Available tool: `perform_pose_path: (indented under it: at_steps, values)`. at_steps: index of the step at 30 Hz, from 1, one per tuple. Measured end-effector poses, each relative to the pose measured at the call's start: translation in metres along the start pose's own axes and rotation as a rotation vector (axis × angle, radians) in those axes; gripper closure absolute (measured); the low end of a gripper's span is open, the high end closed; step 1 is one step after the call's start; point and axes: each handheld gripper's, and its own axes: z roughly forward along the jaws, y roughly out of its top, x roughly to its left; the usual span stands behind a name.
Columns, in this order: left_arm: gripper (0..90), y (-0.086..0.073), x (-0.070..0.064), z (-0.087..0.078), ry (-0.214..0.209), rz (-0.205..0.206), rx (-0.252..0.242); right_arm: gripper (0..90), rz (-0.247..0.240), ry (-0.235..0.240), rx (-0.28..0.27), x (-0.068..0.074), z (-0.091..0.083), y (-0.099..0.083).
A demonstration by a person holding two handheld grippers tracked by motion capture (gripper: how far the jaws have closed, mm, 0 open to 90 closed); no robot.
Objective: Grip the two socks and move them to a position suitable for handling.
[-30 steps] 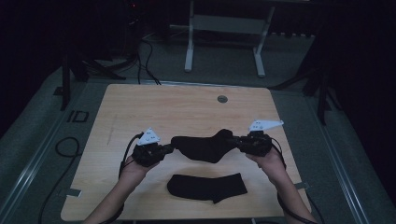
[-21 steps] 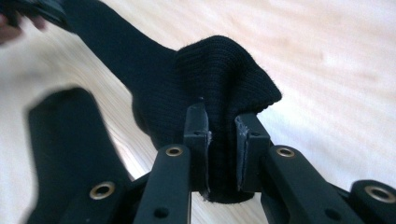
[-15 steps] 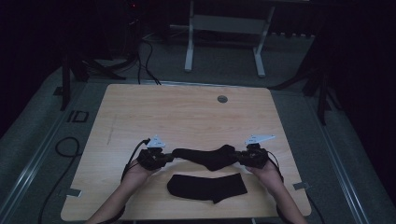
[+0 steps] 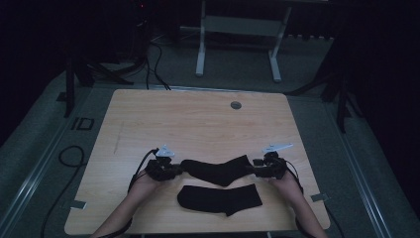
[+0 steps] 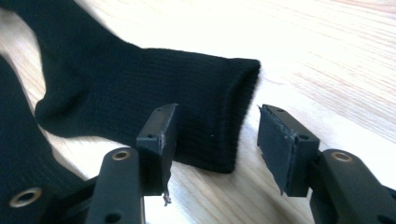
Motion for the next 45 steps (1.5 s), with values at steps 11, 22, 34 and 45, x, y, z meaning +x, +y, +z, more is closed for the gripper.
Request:
perform_pose_path:
  at_steps: [11,22,34,45]
  values:
    - [62.7,0.011,-0.008,-0.024,0.046,0.023,-0.073,51.8,-0.044,-0.051,-0.079,0.003,-0.021,0.020]
    - [87.4,0.020,-0.024,0.015,0.010,0.077,0.008,89.9,-0.120,-0.067,-0.045,0.017,-0.002,0.029]
    - [88.8,0.020,-0.004,0.029,0.025,0.001,0.018,86.5,-0.126,-0.109,0.008,0.008,0.021,0.018]
    - [88.7,0.025,-0.003,0.034,0.050,0.004,0.017,85.5,-0.096,-0.122,-0.002,-0.004,0.026,0.025]
